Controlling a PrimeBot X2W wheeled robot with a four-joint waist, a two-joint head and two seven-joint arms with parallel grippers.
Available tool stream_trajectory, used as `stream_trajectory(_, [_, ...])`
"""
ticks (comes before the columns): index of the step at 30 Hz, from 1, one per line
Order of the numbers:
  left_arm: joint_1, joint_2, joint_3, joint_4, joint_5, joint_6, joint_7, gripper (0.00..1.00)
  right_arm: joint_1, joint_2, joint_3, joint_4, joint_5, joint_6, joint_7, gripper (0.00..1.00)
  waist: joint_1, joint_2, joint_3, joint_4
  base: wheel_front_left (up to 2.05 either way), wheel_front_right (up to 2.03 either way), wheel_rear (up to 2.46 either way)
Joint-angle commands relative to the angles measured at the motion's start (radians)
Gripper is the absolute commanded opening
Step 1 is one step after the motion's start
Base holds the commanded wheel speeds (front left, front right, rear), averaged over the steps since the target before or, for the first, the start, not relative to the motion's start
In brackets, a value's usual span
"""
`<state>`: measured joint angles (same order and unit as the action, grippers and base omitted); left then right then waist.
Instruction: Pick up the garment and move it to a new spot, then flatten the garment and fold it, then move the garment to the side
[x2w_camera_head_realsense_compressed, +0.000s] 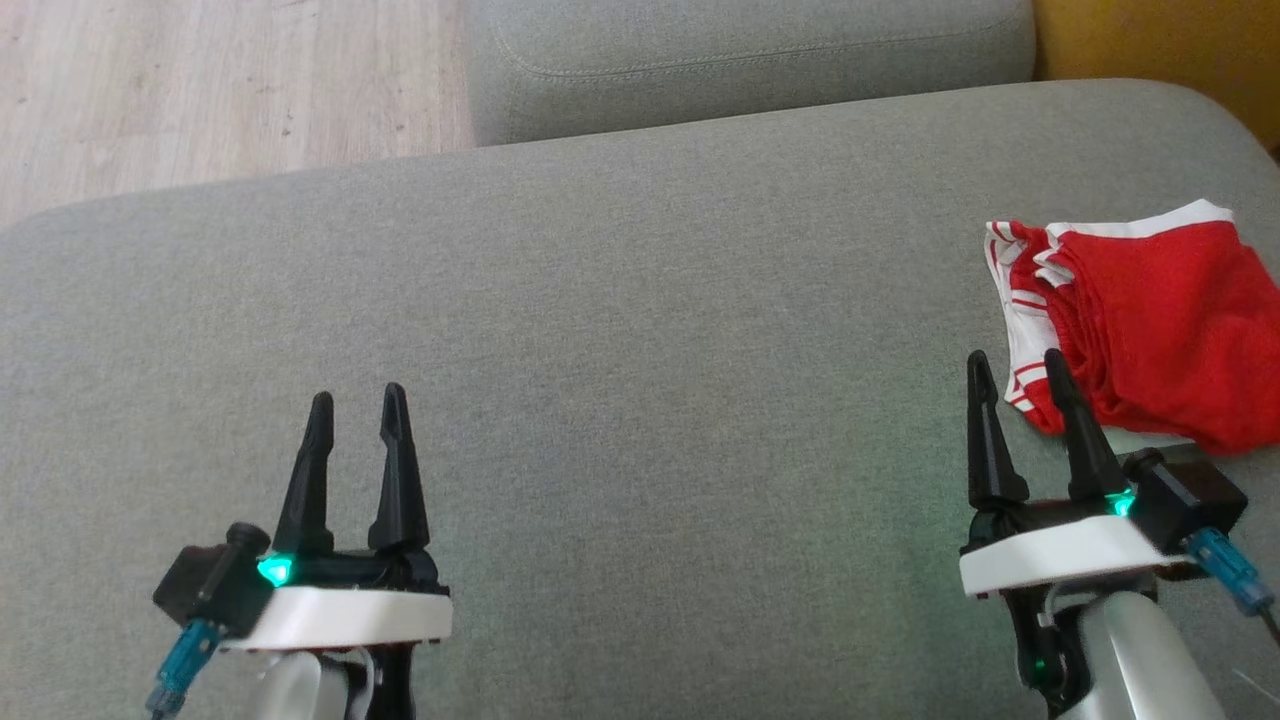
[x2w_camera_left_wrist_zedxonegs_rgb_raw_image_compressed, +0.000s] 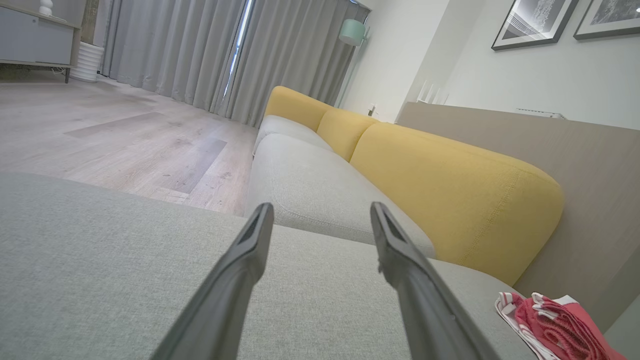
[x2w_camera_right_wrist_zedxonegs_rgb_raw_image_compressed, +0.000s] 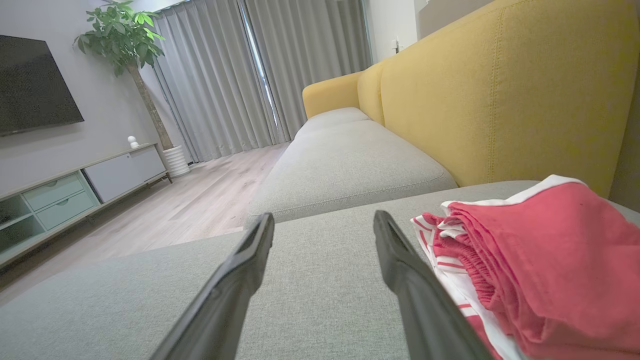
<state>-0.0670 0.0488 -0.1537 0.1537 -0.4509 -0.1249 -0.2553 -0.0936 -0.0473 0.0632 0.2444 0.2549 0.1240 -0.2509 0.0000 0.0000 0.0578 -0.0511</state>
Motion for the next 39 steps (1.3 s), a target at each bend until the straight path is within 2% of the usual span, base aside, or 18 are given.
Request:
stream_trajectory(1, [-0.022,0.001,0.043,-0.036,-0.004,-0.006,-0.006,1.0,-0.025,-0.003,0.028,-0.028,-0.002,0.007,-0.011,1.0,0.0,0.0,0.001,0.0,0.0,0.0,0.0])
stream_trajectory(22, [-0.026,0.001,0.049,-0.036,-0.013,0.001,-0.006,1.0,-0.027,-0.003,0.029,-0.028,-0.002,0.007,-0.011,1.0,0.0,0.0,0.006,-0.001,0.0,0.0,0.0])
stream_trajectory(23, [0.002,0.0,0.015,0.018,-0.007,0.002,0.0,0.0,0.003,0.0,0.001,0.019,0.0,0.0,0.001,0.0,0.0001,0.0,0.007,-0.001,0.0,0.0,0.0])
stream_trajectory(26, [0.027,0.0,0.015,0.064,-0.01,0.002,0.001,0.0,0.026,0.001,0.0,0.062,0.004,-0.001,0.004,0.0,0.0001,0.0,0.006,-0.001,0.0,0.0,0.0])
stream_trajectory(39, [0.02,0.006,0.034,0.067,-0.136,0.001,0.034,0.0,0.023,-0.008,-0.007,0.055,0.154,0.0,0.033,0.0,0.0001,0.0,0.0,0.005,0.0,0.0,0.0])
